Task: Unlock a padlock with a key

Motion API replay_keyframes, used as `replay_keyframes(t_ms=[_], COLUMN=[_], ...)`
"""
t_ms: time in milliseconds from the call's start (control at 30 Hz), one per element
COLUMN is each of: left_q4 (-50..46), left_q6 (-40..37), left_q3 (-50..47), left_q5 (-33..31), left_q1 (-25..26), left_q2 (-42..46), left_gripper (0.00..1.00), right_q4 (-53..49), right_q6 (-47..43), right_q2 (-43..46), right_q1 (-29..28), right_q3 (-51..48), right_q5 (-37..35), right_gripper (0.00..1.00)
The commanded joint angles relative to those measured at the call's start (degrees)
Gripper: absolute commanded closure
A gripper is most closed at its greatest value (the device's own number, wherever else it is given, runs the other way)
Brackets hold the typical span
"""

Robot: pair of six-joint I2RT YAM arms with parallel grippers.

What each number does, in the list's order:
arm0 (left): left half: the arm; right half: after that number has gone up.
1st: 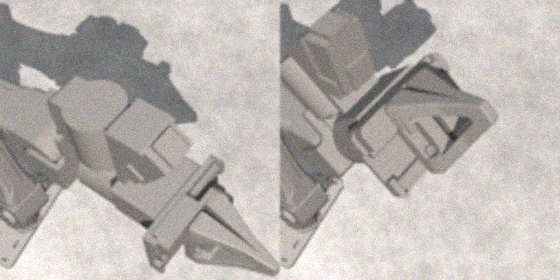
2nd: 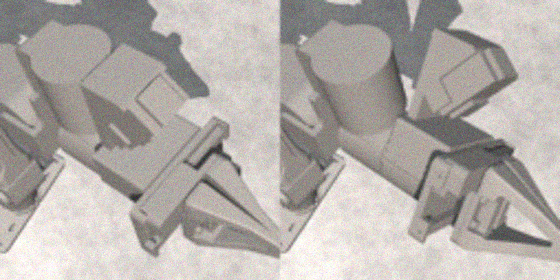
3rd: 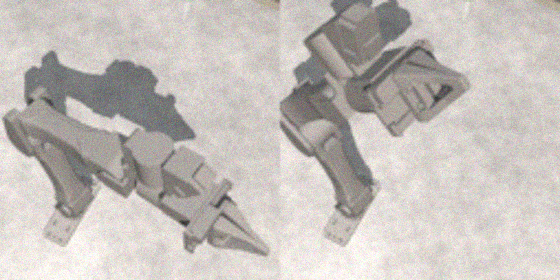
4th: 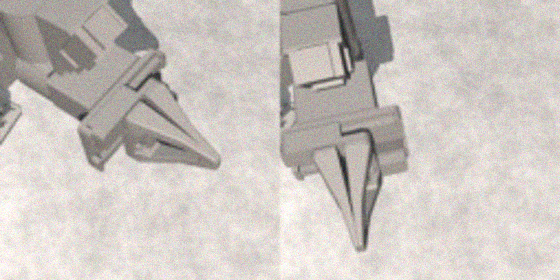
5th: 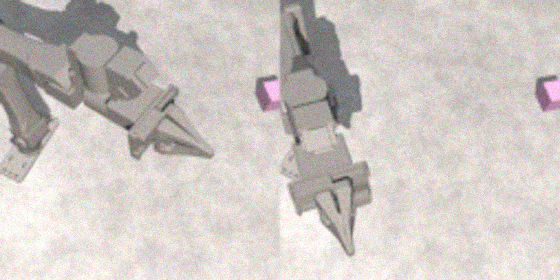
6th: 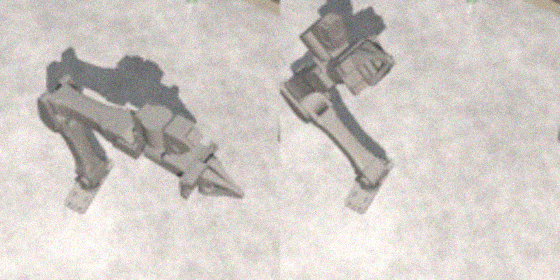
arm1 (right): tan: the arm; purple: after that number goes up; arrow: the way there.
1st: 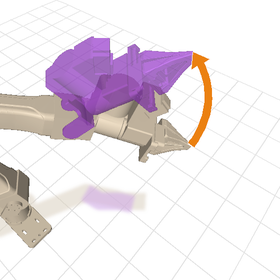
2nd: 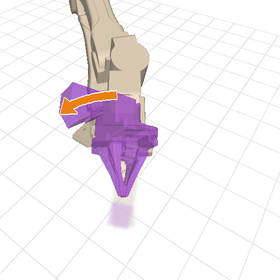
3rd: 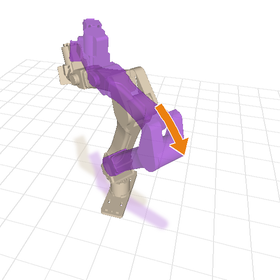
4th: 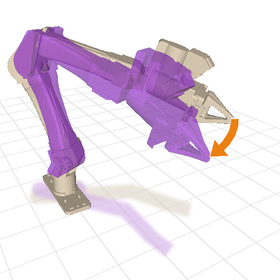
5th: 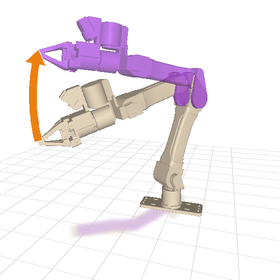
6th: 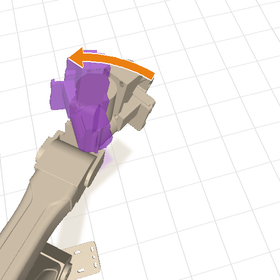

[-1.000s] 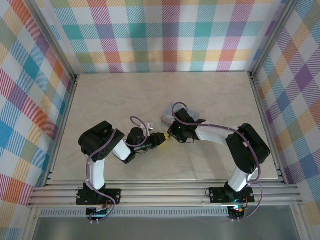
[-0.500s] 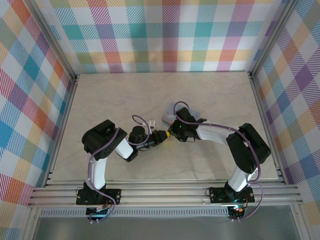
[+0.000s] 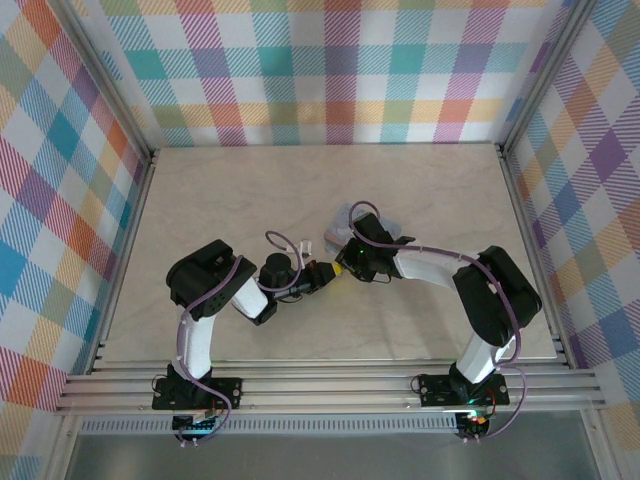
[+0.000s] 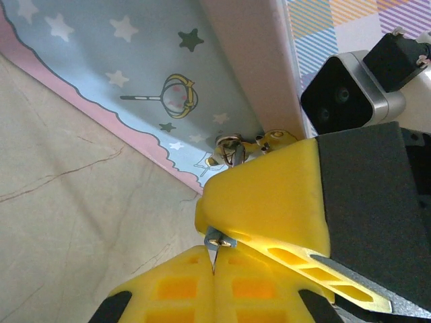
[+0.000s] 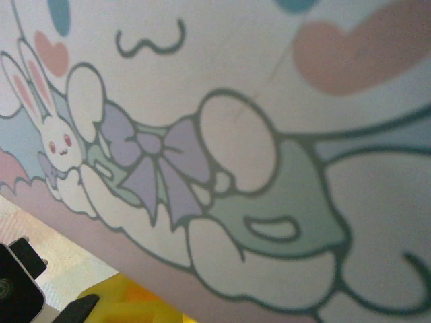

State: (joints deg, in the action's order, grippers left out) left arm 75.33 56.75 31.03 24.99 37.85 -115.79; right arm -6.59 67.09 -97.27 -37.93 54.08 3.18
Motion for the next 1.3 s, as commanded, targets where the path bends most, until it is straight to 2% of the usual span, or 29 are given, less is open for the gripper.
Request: replay_keyframes(t_ms=[0,167,300,467,733,833,900,967,1267], left_q4=[2.06,1.89,-0.28,-10.03,-16.88,-16.47,-16.12,-15.83,-9.58], left_q6=[-2.56,-12.43,-24.69,-39.71,-59.10,-63.55,-62.52,-59.79,-39.97], left_q3=[0.97,0.14,-0.40,1.73,1.95,1.93,1.98,1.76,-0.39], left_q5=[-1.14,-2.25,-6.11,-16.58,-35.06,-40.72,-41.02,-39.51,-20.96], left_q1=[0.48,1.23,4.98,12.14,22.77,25.95,26.15,25.48,16.51], left_q2=[0.93,3.20,6.34,9.07,10.15,9.54,9.27,9.45,9.18], left_gripper=[1.00,1.00,1.00,1.00,1.00,1.00,1.00,1.00,1.00], right_q4=[-0.16,-2.26,-8.57,-15.24,-20.33,-20.38,-20.70,-20.90,-19.81], right_q6=[2.96,3.06,0.39,-3.17,-4.89,-4.51,-4.62,-4.74,-4.60], right_q2=[0.50,0.66,0.69,0.74,0.16,-0.14,-0.19,0.15,4.46], right_q1=[-0.04,-0.05,0.30,1.45,1.72,1.72,1.72,1.72,1.63], right_q3=[-0.81,0.41,4.25,6.84,7.09,7.39,7.74,7.75,4.78], right_q5=[5.11,7.60,10.33,14.45,17.34,18.01,17.80,17.24,12.51], right_gripper=[1.00,1.00,1.00,1.00,1.00,1.00,1.00,0.92,0.91])
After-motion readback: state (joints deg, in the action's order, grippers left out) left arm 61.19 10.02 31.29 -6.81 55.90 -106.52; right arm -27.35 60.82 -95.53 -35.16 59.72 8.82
